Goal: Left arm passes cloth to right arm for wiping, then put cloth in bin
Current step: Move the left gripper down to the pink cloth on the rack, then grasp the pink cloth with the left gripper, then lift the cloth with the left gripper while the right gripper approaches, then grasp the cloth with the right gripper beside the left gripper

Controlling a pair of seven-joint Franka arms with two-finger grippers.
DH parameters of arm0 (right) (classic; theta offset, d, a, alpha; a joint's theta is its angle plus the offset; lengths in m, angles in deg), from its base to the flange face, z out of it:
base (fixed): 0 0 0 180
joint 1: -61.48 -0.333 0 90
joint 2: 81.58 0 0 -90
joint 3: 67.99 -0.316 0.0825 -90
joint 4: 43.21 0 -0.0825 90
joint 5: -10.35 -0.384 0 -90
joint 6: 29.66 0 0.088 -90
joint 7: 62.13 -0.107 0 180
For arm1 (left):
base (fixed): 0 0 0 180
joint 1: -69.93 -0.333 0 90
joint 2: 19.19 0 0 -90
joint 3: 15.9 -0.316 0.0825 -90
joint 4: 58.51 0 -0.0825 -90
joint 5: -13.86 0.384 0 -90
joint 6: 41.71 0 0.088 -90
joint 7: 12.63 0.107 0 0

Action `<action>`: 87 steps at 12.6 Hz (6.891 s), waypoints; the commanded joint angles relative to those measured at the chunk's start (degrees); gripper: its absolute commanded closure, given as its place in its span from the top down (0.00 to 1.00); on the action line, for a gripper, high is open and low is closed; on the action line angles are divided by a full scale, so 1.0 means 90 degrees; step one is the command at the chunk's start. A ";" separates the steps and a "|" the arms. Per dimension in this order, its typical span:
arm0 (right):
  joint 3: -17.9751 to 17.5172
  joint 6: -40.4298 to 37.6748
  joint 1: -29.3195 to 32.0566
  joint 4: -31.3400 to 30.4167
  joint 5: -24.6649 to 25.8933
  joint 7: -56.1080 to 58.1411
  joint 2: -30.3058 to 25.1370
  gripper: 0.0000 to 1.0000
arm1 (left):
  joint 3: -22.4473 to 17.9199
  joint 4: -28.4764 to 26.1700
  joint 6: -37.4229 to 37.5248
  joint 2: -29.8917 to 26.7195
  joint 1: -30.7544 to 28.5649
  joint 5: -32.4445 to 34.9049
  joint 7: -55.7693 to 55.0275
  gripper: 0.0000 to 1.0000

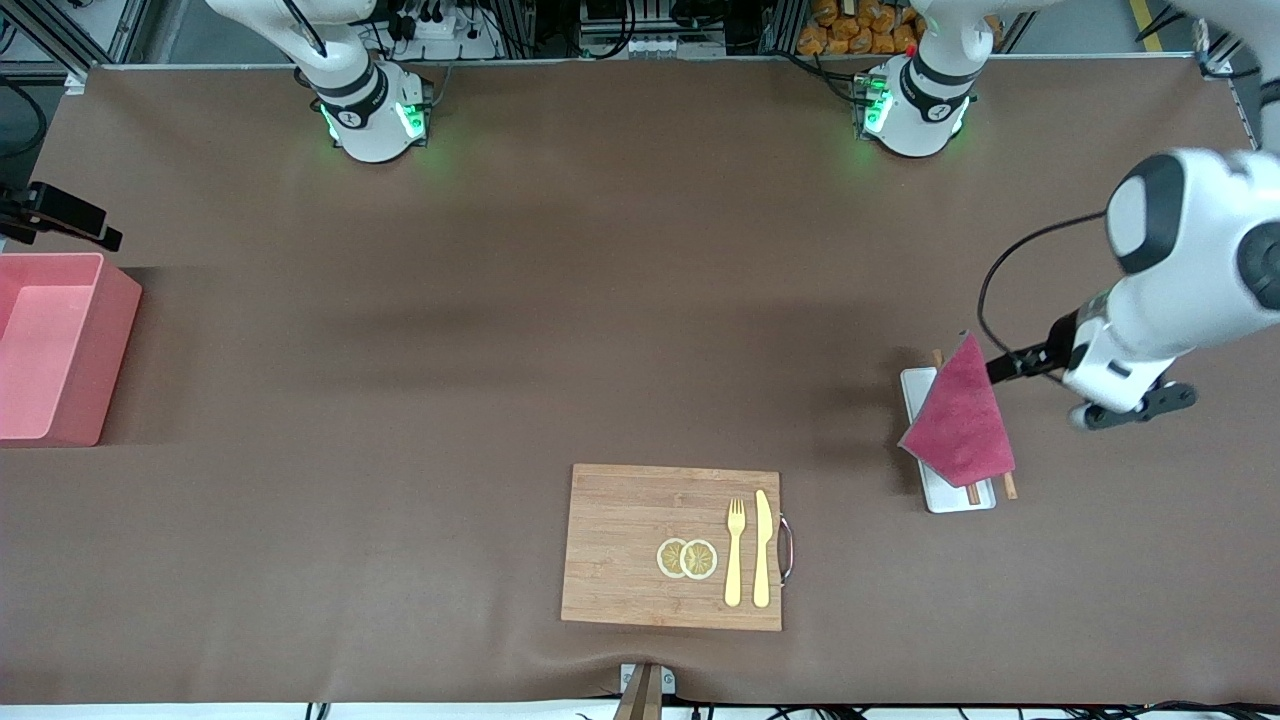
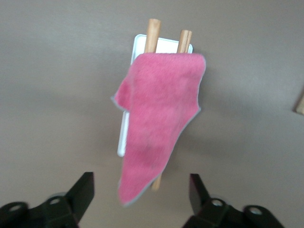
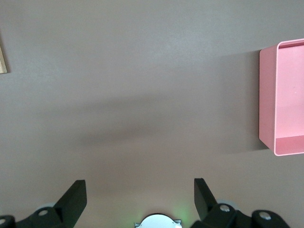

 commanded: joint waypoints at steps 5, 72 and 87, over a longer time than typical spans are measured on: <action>-0.0035 -0.0065 0.0062 0.0085 -0.0093 0.0015 0.0013 1.00 | -0.0010 0.0114 -0.0518 0.0660 0.0090 0.0558 -0.0310 0.43; -0.0074 0.2365 -0.1705 -0.0744 -0.4107 -0.4985 0.2660 1.00 | 0.1738 0.3083 -0.5665 0.3073 0.4084 -0.1755 -1.0416 0.00; -0.0074 0.2708 -0.2037 -0.1048 -0.4205 -0.4586 0.2640 0.00 | 0.1728 0.3102 -0.5452 0.2956 0.3841 -0.2320 -1.1140 0.80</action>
